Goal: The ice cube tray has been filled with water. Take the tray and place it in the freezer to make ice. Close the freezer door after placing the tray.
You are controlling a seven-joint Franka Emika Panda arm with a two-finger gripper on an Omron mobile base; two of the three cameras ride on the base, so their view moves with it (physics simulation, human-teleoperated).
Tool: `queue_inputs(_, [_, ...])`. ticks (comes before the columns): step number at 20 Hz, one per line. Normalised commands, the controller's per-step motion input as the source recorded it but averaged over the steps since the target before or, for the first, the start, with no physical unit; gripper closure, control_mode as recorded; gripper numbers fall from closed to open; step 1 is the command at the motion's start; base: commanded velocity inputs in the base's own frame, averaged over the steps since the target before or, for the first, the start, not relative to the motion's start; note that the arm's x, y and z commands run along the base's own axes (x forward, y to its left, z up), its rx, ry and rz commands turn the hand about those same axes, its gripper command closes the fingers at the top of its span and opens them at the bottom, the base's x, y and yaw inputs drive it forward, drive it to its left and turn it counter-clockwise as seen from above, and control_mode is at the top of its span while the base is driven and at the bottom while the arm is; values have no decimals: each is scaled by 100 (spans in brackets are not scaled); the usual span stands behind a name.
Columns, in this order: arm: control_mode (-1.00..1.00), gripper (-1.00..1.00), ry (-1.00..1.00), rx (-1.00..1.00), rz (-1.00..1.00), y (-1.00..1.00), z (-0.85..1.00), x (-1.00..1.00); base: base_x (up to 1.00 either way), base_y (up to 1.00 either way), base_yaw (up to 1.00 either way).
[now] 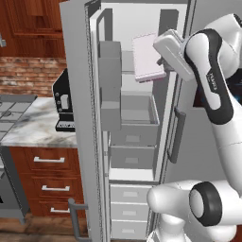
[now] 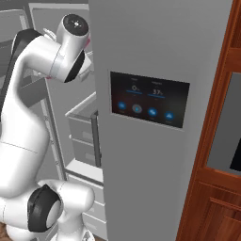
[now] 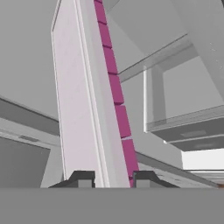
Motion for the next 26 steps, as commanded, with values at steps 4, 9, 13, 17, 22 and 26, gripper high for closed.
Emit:
queue_inputs(4, [-100,100,0,-1,-2,1,0,39,0,0,0])
queue_inputs(9, [-100,100,0,-3,-5,3,0,42,0,0,0])
queue_inputs(13, [-100,100,0,-2,-5,1,0,48,0,0,0])
queue_inputs(17, [-100,100,0,-1,-5,0,0,37,0,0,0])
queue_inputs(22, [-100,100,0,-1,-3,1,0,34,0,0,0])
queue_inputs(26, [-100,100,0,-2,0,14,0,33,0,0,0])
